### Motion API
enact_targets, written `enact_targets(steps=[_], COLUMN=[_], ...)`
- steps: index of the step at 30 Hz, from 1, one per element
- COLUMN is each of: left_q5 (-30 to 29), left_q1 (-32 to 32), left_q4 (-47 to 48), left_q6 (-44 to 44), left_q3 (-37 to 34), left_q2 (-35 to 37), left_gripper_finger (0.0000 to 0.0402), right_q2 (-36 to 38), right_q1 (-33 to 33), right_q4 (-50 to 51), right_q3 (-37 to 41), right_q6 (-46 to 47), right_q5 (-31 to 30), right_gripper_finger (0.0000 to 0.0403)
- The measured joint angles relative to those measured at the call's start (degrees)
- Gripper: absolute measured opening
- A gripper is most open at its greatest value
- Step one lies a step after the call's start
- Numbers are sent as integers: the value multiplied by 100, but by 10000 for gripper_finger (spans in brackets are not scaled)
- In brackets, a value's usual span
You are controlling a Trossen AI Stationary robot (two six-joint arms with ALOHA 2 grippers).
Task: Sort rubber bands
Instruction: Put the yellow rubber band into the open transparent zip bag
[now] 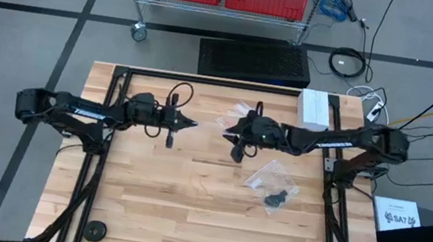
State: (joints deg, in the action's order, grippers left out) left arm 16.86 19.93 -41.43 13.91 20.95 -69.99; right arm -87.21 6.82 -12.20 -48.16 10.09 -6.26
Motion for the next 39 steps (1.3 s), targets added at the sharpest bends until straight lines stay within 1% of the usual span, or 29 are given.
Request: enact_targets(steps=[8,11,13,15,18,21,22,23,25,28,31,34,39], left_q5=[0,0,0,0,0,0,0,0,0,0,0,2,52], left_q1=[34,34,34,34,34,20,12,7,4,-9,-12,-14,-18], left_q4=[22,15,-27,-63,-237,-330,-337,-348,-350,-353,-360,-369,-328], left_q6=[-4,-7,-9,-23,-155,-162,-162,-162,-162,-167,-163,-160,-157], left_q3=[0,0,0,0,0,0,0,0,0,0,0,0,-3], left_q2=[7,8,8,8,8,10,10,10,10,10,10,10,10], left_gripper_finger=[2,2,2,2,2,2,2,2,2,2,2,2,2], right_q2=[902,1091,1051,810,167,-548,-765,-971,-1346,-1901,-2453,-3011,-3696], right_q1=[-199,-442,-661,-930,-1344,-1751,-1865,-1968,-2148,-2375,-2539,-2580,-2476], right_q4=[1239,1452,1502,1486,1280,537,240,-33,-477,-497,-422,56,1090], right_q3=[0,0,0,-2,0,2,2,2,-18,-319,-851,-1548,-2683], right_q6=[386,436,548,700,985,1155,1192,1242,1446,1645,1644,1639,1466], right_q5=[-1,-2,-7,27,43,105,222,330,565,668,842,1122,1126], right_gripper_finger=[141,149,142,124,80,24,13,7,9,6,2,1,1])
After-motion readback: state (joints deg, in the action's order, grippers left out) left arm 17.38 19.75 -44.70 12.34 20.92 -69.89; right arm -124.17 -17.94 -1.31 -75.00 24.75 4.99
